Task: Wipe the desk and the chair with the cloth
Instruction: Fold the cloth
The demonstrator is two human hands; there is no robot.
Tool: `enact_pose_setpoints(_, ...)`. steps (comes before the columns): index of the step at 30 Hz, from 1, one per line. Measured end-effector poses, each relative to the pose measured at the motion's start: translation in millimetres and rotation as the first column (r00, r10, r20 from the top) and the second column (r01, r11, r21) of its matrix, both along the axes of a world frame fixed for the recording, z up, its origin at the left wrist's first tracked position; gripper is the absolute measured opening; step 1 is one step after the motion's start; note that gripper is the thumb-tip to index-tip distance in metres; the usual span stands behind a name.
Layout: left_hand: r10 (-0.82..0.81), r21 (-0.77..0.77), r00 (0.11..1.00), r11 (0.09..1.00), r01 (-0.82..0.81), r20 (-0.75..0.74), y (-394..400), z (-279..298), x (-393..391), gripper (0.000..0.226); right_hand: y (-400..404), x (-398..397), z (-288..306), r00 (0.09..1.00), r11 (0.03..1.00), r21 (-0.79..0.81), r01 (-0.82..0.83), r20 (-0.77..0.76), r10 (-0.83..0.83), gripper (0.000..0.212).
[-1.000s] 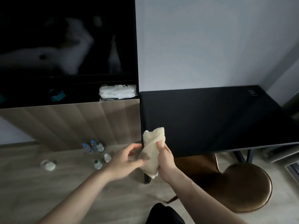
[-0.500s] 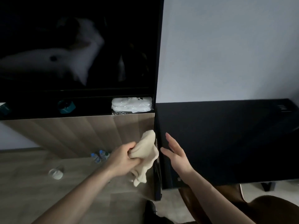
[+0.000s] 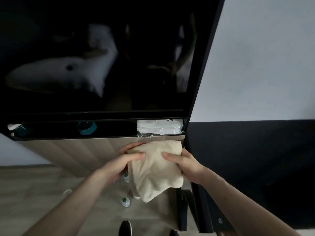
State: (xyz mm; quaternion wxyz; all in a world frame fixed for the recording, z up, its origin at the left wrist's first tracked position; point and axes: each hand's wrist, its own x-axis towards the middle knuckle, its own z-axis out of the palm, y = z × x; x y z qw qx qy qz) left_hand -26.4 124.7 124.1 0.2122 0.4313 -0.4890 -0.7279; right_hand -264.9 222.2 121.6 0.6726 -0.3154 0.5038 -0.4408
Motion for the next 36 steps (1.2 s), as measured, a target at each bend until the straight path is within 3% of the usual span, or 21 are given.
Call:
enact_pose_setpoints(2, 0.007, 0.095, 0.999, 0.995, -0.003, -0.036, -10.5, -21.3, 17.1, 0.064, -12.4, 23.2, -9.5, 0.986, 0.986, 0.075, 0.151, 0.054, -0.155, 0.040)
enact_pose_setpoints(5, -0.154, 0.055, 0.984, 0.987, 0.149, 0.091, -23.1, -48.4, 46.0, 0.087, -33.9, 56.7, -24.4, 0.935, 0.924, 0.183, 0.335, 0.060, -0.350, 0.039)
enact_pose_setpoints(7, -0.115, 0.016, 0.982, 0.993, 0.114, 0.151, -35.4, -65.4, 59.9, 0.077, -49.1, 72.7, -34.8, 0.911, 0.893, 0.224, 0.389, 0.052, -0.410, 0.038)
enact_pose_setpoints(11, 0.122, -0.014, 0.987, 0.993, -0.121, 0.104, -69.1, -77.9, 75.6, 0.061, -66.2, 89.5, -58.4, 0.926, 0.923, 0.093, 0.374, 0.024, -0.378, 0.056)
enact_pose_setpoints(13, 0.141, 0.017, 0.986, 0.989, -0.144, 0.091, -79.4, -81.9, 85.1, 0.067, -64.8, 101.5, -70.9, 0.926, 0.926, 0.049, 0.374, -0.068, -0.371, 0.069)
enact_pose_setpoints(16, 0.083, -0.035, 0.992, 0.996, -0.080, 0.097, -92.5, -99.2, 104.4, 0.092, -65.5, 117.2, -86.4, 0.895, 0.917, 0.075, 0.392, -0.262, -0.361, 0.109)
enact_pose_setpoints(18, -0.012, -0.142, 0.986, 0.989, 0.035, 0.164, -104.9, -102.9, 116.8, 0.103, -76.0, 122.4, -92.1, 0.861, 0.933, 0.050, 0.357, -0.405, -0.308, 0.101)
enact_pose_setpoints(20, -0.070, -0.210, 0.967, 0.970, 0.124, 0.245, -117.0, -105.2, 124.4, 0.101, -93.4, 122.6, -101.5, 0.823, 0.945, 0.030, 0.326, -0.500, -0.268, 0.095)
enact_pose_setpoints(25, 0.029, -0.349, 0.895, 0.926, 0.144, 0.445, -154.0, -118.2, 128.3, 0.086, -150.2, 128.3, -111.0, 0.687, 0.963, 0.007, 0.269, -0.702, -0.187, 0.087)
enact_pose_setpoints(30, 0.126, -0.393, 0.856, 0.915, 0.095, 0.501, -203.2, -135.6, 116.5, 0.081, -214.0, 133.8, -115.8, 0.651, 0.949, 0.031, 0.315, -0.735, -0.192, 0.070)
enact_pose_setpoints(36, 0.265, -0.349, 0.839, 0.932, -0.097, 0.475, -267.7, -164.3, 102.1, 0.065, -285.3, 130.3, -142.0, 0.663, 0.919, 0.009, 0.395, -0.696, -0.278, 0.064)
